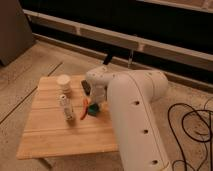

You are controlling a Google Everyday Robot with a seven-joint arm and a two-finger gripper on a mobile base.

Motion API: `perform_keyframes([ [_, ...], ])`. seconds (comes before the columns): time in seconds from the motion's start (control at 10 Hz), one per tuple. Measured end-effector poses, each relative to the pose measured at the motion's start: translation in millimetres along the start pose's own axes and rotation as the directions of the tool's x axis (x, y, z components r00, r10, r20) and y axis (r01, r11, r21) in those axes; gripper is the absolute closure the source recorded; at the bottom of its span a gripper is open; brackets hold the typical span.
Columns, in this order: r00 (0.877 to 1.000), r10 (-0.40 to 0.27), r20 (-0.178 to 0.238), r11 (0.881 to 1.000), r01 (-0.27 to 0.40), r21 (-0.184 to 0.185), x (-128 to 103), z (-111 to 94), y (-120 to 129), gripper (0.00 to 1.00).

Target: Wipe the white sponge on the table

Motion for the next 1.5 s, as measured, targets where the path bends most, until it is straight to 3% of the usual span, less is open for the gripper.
perform_keyframes([
  [0.4, 0.997, 0.030, 0.074, 0.999, -0.032, 0.029, 13.8, -8.1, -37.3, 0.89],
  [0.7, 0.993, 0.079, 0.085, 0.996, -0.082, 0.033, 16.2, -9.6, -57.1, 0.89],
  [1.1, 0.978, 0.195, 0.076, 0.977, -0.201, 0.075, -29.5, -13.9, -91.1, 0.89],
  [1.5, 0.979, 0.186, 0.086, 0.975, -0.194, 0.109, -68.0, -16.2, -79.2, 0.89],
])
